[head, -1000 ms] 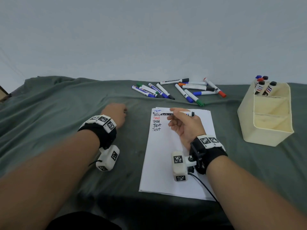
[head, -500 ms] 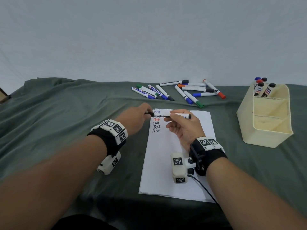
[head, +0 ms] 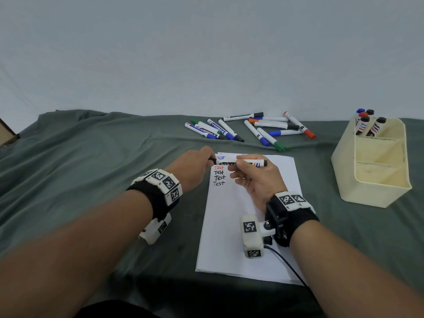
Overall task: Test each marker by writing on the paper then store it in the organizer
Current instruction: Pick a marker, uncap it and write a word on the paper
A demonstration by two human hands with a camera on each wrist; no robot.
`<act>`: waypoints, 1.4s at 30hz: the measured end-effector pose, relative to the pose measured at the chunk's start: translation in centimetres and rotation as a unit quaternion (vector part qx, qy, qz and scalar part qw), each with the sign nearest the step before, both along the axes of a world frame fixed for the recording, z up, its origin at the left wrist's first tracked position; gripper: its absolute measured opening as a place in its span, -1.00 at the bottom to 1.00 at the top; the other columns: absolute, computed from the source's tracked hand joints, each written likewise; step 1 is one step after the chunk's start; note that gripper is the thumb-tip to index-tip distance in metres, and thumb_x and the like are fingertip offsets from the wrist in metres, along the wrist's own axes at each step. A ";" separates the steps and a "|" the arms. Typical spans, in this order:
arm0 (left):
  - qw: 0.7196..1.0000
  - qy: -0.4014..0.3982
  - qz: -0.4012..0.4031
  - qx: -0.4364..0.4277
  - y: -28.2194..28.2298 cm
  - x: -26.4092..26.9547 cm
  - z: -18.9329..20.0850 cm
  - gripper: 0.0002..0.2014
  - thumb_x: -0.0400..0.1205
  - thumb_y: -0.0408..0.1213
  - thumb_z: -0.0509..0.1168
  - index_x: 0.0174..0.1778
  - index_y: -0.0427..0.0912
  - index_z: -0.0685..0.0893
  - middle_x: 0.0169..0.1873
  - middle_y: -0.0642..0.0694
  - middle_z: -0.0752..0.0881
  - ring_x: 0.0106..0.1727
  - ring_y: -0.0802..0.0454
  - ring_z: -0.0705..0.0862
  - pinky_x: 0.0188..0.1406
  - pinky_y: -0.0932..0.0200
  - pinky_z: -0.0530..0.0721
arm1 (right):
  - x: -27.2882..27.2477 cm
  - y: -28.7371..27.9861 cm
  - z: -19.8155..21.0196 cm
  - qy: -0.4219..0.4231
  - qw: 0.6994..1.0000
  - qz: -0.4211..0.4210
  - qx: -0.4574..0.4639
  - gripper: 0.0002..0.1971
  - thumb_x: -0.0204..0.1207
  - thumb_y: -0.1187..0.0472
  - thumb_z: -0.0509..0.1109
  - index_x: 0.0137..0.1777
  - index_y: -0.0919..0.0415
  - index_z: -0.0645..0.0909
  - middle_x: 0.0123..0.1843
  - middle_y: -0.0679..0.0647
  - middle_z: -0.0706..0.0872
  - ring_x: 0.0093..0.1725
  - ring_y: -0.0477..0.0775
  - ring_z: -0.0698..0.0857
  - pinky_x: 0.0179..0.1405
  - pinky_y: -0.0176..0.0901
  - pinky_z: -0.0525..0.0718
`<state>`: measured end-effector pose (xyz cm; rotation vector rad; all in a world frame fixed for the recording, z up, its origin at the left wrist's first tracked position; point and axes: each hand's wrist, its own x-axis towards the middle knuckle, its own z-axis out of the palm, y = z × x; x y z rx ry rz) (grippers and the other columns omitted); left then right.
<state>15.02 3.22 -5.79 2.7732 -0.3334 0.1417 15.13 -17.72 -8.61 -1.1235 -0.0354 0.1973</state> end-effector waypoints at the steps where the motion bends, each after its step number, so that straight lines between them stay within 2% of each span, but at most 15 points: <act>1: 1.000 0.006 -0.002 0.004 -0.1 0.1 0.0 -0.90 0.76 -0.16 0.13 0.15 0.00 0.49 -0.07 -0.04 0.71 -0.12 -0.02 0.62 -0.20 0.02 0.53 | 0.1 0.0 0.1 0.007 1.000 -0.006 -0.001 -0.93 0.57 0.33 0.54 0.01 0.30 0.75 -0.09 0.40 0.84 -0.30 0.16 0.78 -0.35 -0.17 0.73; 3: 1.000 0.027 0.005 0.008 -0.4 0.2 0.0 -0.79 0.72 0.01 0.16 0.21 0.04 0.44 0.01 -0.05 0.73 -0.08 -0.03 0.65 -0.07 -0.04 0.64 | 0.3 0.1 0.2 0.021 1.000 -0.018 -0.007 -0.91 0.61 0.31 0.50 0.02 0.34 0.73 -0.19 0.33 0.82 -0.38 0.09 0.72 -0.41 -0.19 0.67; 6: 0.995 0.080 0.053 0.000 -0.9 0.7 -0.2 -0.14 0.42 0.45 0.21 0.54 0.06 0.19 0.24 -0.09 0.67 0.20 -0.10 0.65 0.25 -0.16 0.63 | 0.6 0.0 0.3 0.073 0.996 -0.045 0.038 -0.92 0.64 0.32 0.43 -0.08 0.31 0.68 -0.34 0.23 0.72 -0.47 0.01 0.59 -0.48 -0.19 0.54; 7: 0.990 0.117 0.070 0.034 -1.1 0.7 -0.4 0.08 0.30 0.57 0.19 0.64 0.08 0.03 0.45 -0.13 0.54 0.43 -0.16 0.52 0.43 -0.23 0.50 | 0.7 -0.1 0.3 0.097 0.991 -0.060 0.070 -0.87 0.65 0.32 0.41 -0.14 0.29 0.65 -0.39 0.19 0.69 -0.50 0.00 0.55 -0.51 -0.19 0.50; 9: 0.967 0.196 0.084 0.136 -1.5 0.7 -1.1 0.28 0.20 0.70 0.12 0.70 0.10 -0.25 0.73 -0.10 0.03 0.72 -0.18 0.04 0.64 -0.32 0.08 | 0.9 -0.3 0.4 0.128 0.982 -0.079 0.114 -0.80 0.68 0.31 0.39 -0.22 0.25 0.61 -0.45 0.14 0.66 -0.53 -0.02 0.52 -0.54 -0.22 0.46; 10: 0.956 0.225 0.082 0.169 -1.7 0.6 -1.5 0.29 0.20 0.72 0.08 0.70 0.11 -0.31 0.74 -0.08 -0.18 0.73 -0.17 -0.15 0.64 -0.36 -0.06 | 0.9 -0.3 0.4 0.134 0.980 -0.082 0.120 -0.78 0.68 0.30 0.38 -0.23 0.25 0.61 -0.46 0.13 0.66 -0.54 -0.02 0.52 -0.55 -0.23 0.45; 12: 0.947 0.251 0.079 0.186 -1.9 0.7 -2.0 0.29 0.18 0.75 0.02 0.68 0.13 -0.36 0.70 -0.07 -0.36 0.71 -0.18 -0.32 0.62 -0.41 -0.19 | 0.9 -0.3 0.3 0.135 0.980 -0.080 0.119 -0.80 0.68 0.30 0.40 -0.21 0.26 0.61 -0.45 0.13 0.66 -0.53 -0.02 0.52 -0.55 -0.22 0.45; 18: 0.945 0.252 0.080 0.193 -1.8 0.9 -2.2 0.32 0.12 0.78 -0.03 0.68 0.14 -0.36 0.70 -0.10 -0.37 0.71 -0.20 -0.32 0.60 -0.45 -0.19 | 0.3 -0.3 0.7 0.099 0.981 -0.103 0.133 -0.92 0.60 0.32 0.52 -0.01 0.29 0.67 -0.35 0.13 0.68 -0.41 0.03 0.63 -0.43 -0.18 0.67; 22: 0.941 0.269 0.082 0.188 -2.0 0.9 -1.7 0.29 0.17 0.76 0.02 0.68 0.14 -0.35 0.69 -0.09 -0.40 0.71 -0.19 -0.33 0.60 -0.45 -0.20 | 0.2 -0.8 1.9 0.094 0.976 -0.131 0.146 -0.95 0.59 0.36 0.53 0.00 0.30 0.72 -0.28 0.17 0.76 -0.38 0.06 0.74 -0.30 -0.13 0.79; 26: 0.938 0.283 0.081 0.183 -2.0 0.7 -1.3 0.30 0.17 0.75 0.05 0.68 0.15 -0.36 0.68 -0.07 -0.41 0.71 -0.16 -0.34 0.61 -0.41 -0.21 | 2.0 -3.6 5.8 -0.017 0.977 -0.205 -0.051 -0.66 0.64 0.37 0.43 0.37 0.14 0.54 -0.10 0.22 0.76 -0.32 0.17 0.70 -0.26 -0.06 0.80; 28: 0.939 0.282 0.081 0.179 -2.0 0.6 -1.2 0.30 0.17 0.75 0.05 0.68 0.15 -0.36 0.69 -0.06 -0.41 0.71 -0.14 -0.34 0.61 -0.40 -0.20 | 3.2 -6.2 8.8 -0.098 0.950 -0.238 -0.176 -0.51 0.64 0.29 0.42 0.47 -0.08 0.39 -0.06 0.20 0.80 -0.20 0.27 0.80 -0.12 0.06 0.84; 30: 0.941 0.280 0.081 0.174 -2.0 0.6 -1.3 0.31 0.15 0.76 0.04 0.68 0.17 -0.35 0.69 -0.05 -0.40 0.71 -0.13 -0.33 0.61 -0.40 -0.19 | 4.1 -9.4 11.9 -0.173 0.892 -0.277 -0.312 -0.39 0.64 0.18 0.43 0.57 -0.26 0.30 -0.10 0.10 0.80 -0.16 0.10 0.82 -0.05 0.00 0.82; 34: 0.941 0.283 0.078 0.171 -2.0 0.7 -1.3 0.35 0.07 0.79 0.00 0.68 0.18 -0.36 0.69 -0.03 -0.41 0.71 -0.13 -0.33 0.61 -0.40 -0.19 | 5.3 -15.3 17.2 -0.246 0.811 -0.353 -0.396 -0.40 0.64 0.16 0.37 0.54 -0.45 0.32 -0.11 -0.15 0.72 -0.18 -0.08 0.77 -0.03 0.01 0.81; 38: 0.941 0.284 0.079 0.168 -2.1 0.5 -1.2 0.34 0.10 0.78 0.01 0.68 0.17 -0.36 0.69 -0.04 -0.41 0.71 -0.12 -0.33 0.62 -0.40 -0.18 | 5.6 -19.4 19.2 -0.261 0.747 -0.424 -0.440 -0.46 0.64 0.17 0.33 0.51 -0.37 0.37 0.12 -0.07 0.68 0.05 -0.04 0.72 0.13 0.07 0.76; 42: 0.940 0.287 0.078 0.169 -2.2 0.4 -0.9 0.29 0.19 0.75 0.04 0.68 0.14 -0.37 0.69 -0.04 -0.41 0.71 -0.13 -0.33 0.62 -0.40 -0.18 | 5.1 -21.0 17.4 -0.220 0.735 -0.406 -0.497 -0.63 0.67 0.12 0.32 0.40 -0.27 0.43 -0.02 -0.11 0.70 -0.15 -0.01 0.75 -0.11 0.02 0.79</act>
